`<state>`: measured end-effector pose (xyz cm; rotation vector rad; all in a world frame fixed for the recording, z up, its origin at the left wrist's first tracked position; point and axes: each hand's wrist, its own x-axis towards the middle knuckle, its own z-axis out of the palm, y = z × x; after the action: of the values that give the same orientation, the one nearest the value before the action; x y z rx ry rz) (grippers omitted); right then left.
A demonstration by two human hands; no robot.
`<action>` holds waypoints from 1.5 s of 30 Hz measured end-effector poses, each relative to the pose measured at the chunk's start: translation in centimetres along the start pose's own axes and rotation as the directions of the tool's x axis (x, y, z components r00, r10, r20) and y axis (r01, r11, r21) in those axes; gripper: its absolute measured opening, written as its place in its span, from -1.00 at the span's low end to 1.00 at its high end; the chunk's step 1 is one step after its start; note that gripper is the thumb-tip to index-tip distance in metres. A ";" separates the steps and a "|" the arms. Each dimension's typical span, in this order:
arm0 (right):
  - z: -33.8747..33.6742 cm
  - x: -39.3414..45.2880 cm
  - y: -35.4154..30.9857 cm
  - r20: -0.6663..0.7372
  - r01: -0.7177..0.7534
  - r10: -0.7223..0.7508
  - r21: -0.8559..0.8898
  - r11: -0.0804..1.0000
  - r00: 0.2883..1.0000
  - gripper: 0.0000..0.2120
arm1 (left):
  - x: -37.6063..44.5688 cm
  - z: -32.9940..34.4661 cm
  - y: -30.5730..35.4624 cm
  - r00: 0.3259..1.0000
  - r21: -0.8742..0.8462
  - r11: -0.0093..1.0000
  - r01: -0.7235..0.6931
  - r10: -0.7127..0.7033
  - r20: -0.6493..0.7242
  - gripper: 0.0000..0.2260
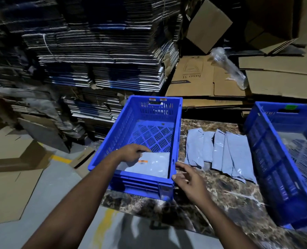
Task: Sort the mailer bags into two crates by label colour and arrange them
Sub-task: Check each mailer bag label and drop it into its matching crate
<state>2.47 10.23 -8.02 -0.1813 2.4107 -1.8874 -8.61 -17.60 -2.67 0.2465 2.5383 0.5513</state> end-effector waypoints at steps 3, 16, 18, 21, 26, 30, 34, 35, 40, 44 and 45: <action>0.1 0.2 -0.5 0.003 -0.011 0.011 0.009 1.000 1.000 -0.57 | 0.0 0.8 0.2 1.000 0.011 1.000 -0.023 0.023 0.007 -0.62; -9.7 3.9 7.3 -0.337 -0.240 0.137 -0.287 0.927 0.932 -0.70 | 4.4 7.2 13.1 0.897 0.108 0.977 -0.185 0.213 -0.388 -0.39; -12.2 4.9 8.9 -0.417 -0.329 0.160 -0.375 0.867 0.895 -0.68 | 5.2 8.5 14.3 0.913 0.163 0.979 -0.120 0.173 -0.369 -0.32; -15.8 6.1 10.9 -0.493 -0.446 0.181 -0.498 0.744 0.851 -0.68 | 5.8 9.2 14.4 0.892 0.249 0.965 -0.079 0.180 -0.414 -0.27; -18.8 6.9 13.5 -0.437 -0.487 0.217 -0.757 0.436 0.873 -0.63 | 6.1 9.5 14.4 0.896 0.343 0.939 -0.037 0.183 -0.405 -0.25; -19.3 7.0 13.3 -0.415 -0.447 0.168 -0.810 0.379 0.894 -0.72 | 6.2 9.5 14.5 0.898 0.378 0.926 -0.019 0.182 -0.401 -0.25; -19.6 6.4 10.4 -0.514 -0.521 0.158 -0.708 0.477 0.843 -0.82 | 6.2 9.4 14.6 0.897 0.391 0.921 -0.003 0.175 -0.406 -0.29; -19.7 6.2 9.9 -0.565 -0.547 0.151 -0.643 0.536 0.811 -0.81 | 6.2 9.5 14.7 0.886 0.385 0.923 -0.009 0.186 -0.425 -0.32; -19.1 3.7 7.6 -0.714 -0.418 0.197 -0.145 0.897 0.671 -0.69 | 4.9 10.1 15.7 0.707 0.436 0.891 -0.124 0.388 -0.591 -0.60; -17.3 0.7 4.6 -0.447 -0.225 0.418 0.423 0.878 0.790 -0.77 | 3.2 11.0 19.0 0.831 -0.103 0.949 -0.299 0.206 -0.517 -0.60; -16.6 -0.1 3.4 -0.361 -0.206 0.429 0.515 0.832 0.828 -0.79 | 3.0 11.2 20.2 0.876 -0.330 0.883 -0.334 0.162 -0.454 -0.59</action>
<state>0.22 27.02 -7.30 0.7537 1.9372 -2.4435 -3.91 5.12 -4.04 0.3443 2.7264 1.3388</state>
